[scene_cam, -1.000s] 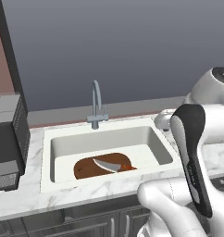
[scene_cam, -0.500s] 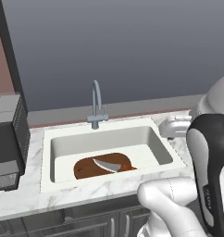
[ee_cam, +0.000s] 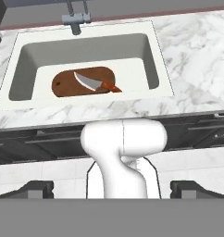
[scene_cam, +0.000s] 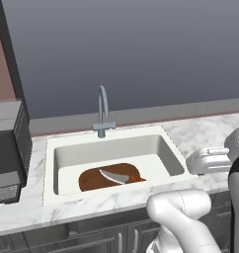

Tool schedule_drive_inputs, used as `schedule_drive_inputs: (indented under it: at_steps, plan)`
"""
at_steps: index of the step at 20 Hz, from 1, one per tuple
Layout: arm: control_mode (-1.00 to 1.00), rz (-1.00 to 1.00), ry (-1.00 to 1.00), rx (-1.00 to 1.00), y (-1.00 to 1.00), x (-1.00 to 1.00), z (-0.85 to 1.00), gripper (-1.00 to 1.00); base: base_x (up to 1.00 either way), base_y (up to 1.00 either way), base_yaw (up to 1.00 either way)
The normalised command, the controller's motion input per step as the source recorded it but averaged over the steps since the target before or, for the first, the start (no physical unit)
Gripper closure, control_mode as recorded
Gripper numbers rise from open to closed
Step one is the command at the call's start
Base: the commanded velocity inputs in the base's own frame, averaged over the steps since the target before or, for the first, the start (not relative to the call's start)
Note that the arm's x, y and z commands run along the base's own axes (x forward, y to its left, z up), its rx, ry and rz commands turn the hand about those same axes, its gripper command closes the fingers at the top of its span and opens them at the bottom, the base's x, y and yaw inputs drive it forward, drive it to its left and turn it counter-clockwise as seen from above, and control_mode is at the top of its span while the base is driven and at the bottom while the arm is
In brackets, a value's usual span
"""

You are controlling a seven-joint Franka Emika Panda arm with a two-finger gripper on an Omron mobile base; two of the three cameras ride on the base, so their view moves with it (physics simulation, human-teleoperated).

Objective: Move the cutting board and knife to the sink. Then move spray from the cabinet to the counter.

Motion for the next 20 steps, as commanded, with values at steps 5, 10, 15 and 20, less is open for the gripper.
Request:
schedule_drive_inputs:
  at_steps: [5,10,15,20]
  plan:
    - [-1.0,0.0,0.02,0.0,-0.01,-0.04,0.03,-1.0,0.0,0.0,0.0]
    - [-1.0,0.0,0.08,0.0,-0.05,0.21,0.0,-1.0,0.0,0.0,0.0]
    - [-1.0,0.0,0.1,0.0,0.0,0.21,0.0,-1.0,0.0,0.0,0.0]
    - [-1.0,0.0,0.06,0.0,0.0,0.21,0.0,-1.0,0.0,0.0,0.0]
